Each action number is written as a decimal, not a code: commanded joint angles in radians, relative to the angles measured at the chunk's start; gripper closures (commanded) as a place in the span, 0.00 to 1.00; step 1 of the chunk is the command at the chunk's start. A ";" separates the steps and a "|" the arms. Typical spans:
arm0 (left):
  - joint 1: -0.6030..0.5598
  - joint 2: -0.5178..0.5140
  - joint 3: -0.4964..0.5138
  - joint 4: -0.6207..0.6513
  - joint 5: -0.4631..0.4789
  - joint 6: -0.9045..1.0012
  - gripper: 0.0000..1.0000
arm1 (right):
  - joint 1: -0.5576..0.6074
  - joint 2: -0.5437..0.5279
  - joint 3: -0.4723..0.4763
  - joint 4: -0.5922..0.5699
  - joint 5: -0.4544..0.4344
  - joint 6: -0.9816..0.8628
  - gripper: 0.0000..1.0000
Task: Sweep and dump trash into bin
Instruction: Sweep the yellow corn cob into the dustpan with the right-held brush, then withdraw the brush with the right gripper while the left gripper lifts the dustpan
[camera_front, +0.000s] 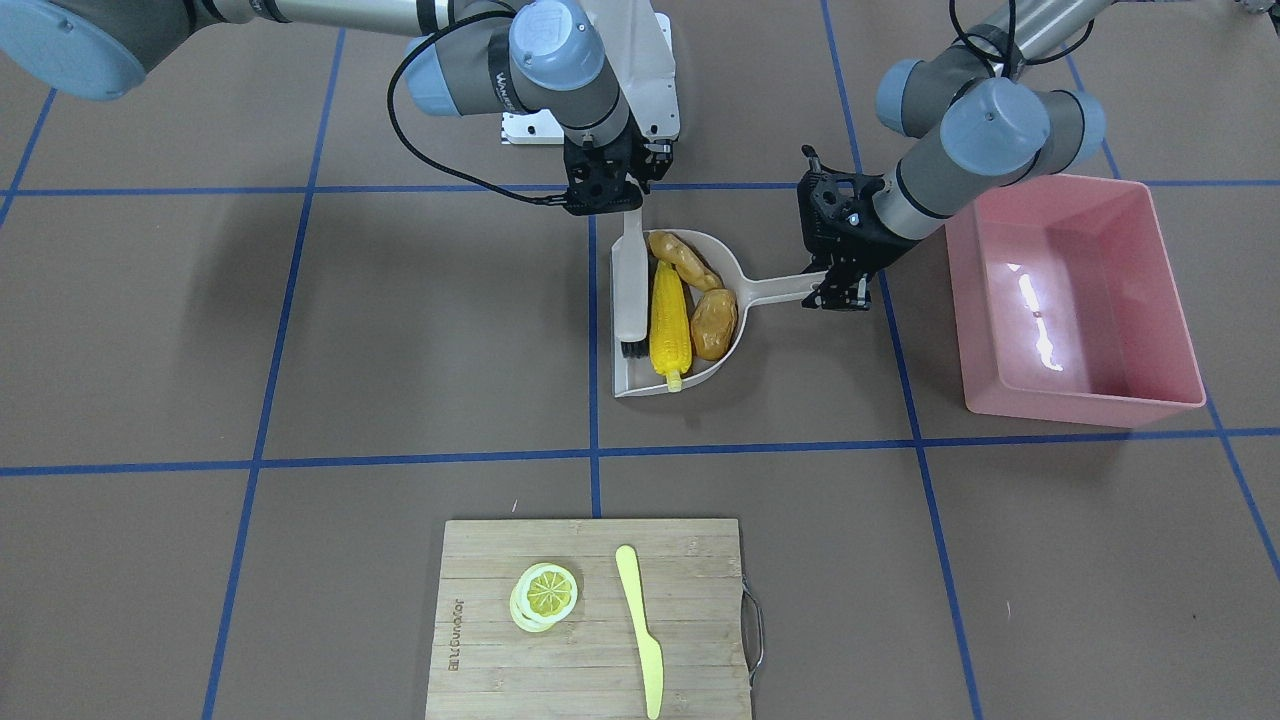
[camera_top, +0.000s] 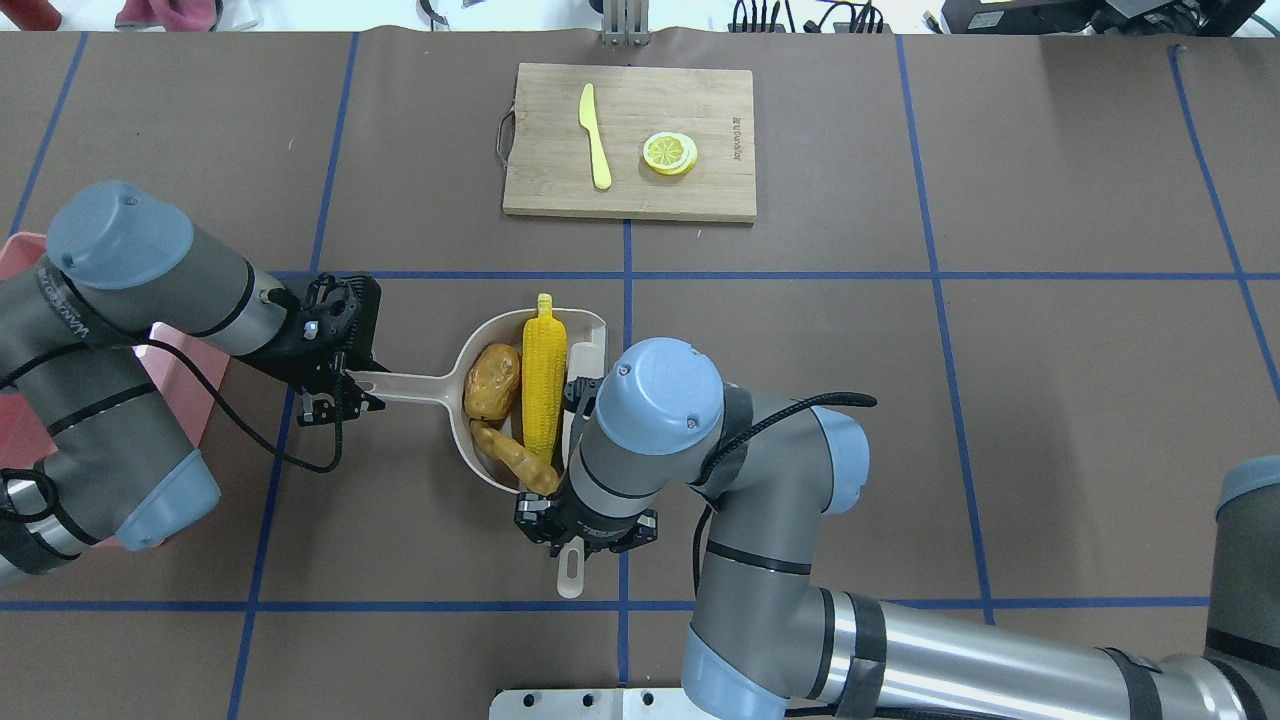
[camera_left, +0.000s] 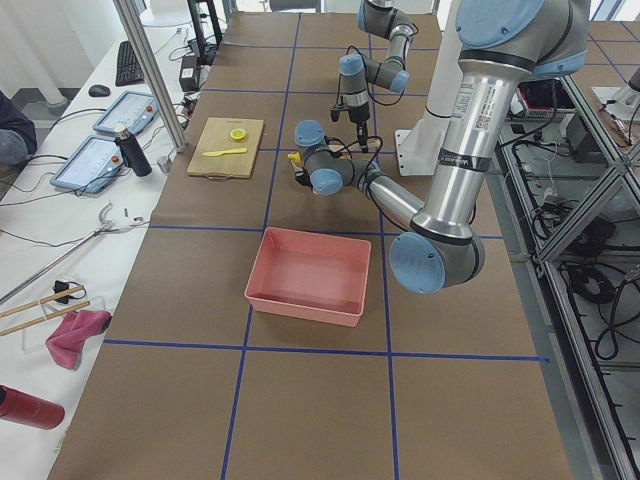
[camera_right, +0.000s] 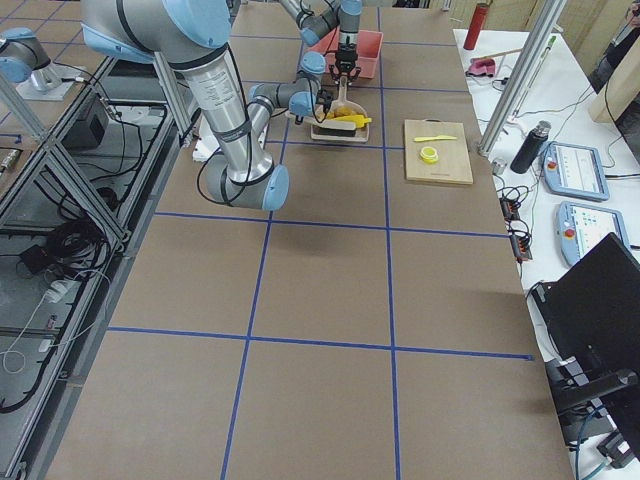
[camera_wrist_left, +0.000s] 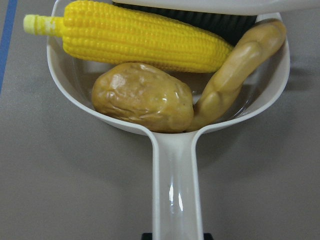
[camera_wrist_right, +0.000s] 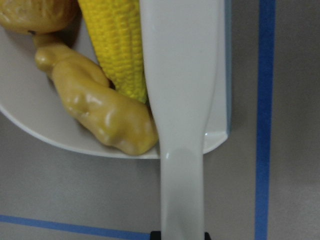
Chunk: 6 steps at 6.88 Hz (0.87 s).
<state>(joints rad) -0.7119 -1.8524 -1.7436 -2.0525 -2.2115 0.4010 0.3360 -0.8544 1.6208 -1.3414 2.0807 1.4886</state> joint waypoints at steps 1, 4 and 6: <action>-0.001 -0.001 0.004 0.000 -0.002 -0.001 0.96 | 0.020 -0.060 0.075 -0.054 0.022 -0.017 1.00; -0.001 -0.007 -0.001 -0.050 -0.010 -0.001 1.00 | 0.028 -0.199 0.331 -0.279 0.026 -0.074 1.00; -0.001 -0.005 0.006 -0.176 -0.008 -0.069 1.00 | 0.127 -0.348 0.546 -0.387 0.019 -0.204 1.00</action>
<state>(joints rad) -0.7133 -1.8575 -1.7413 -2.1547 -2.2205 0.3757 0.4056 -1.1241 2.0534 -1.6686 2.1027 1.3619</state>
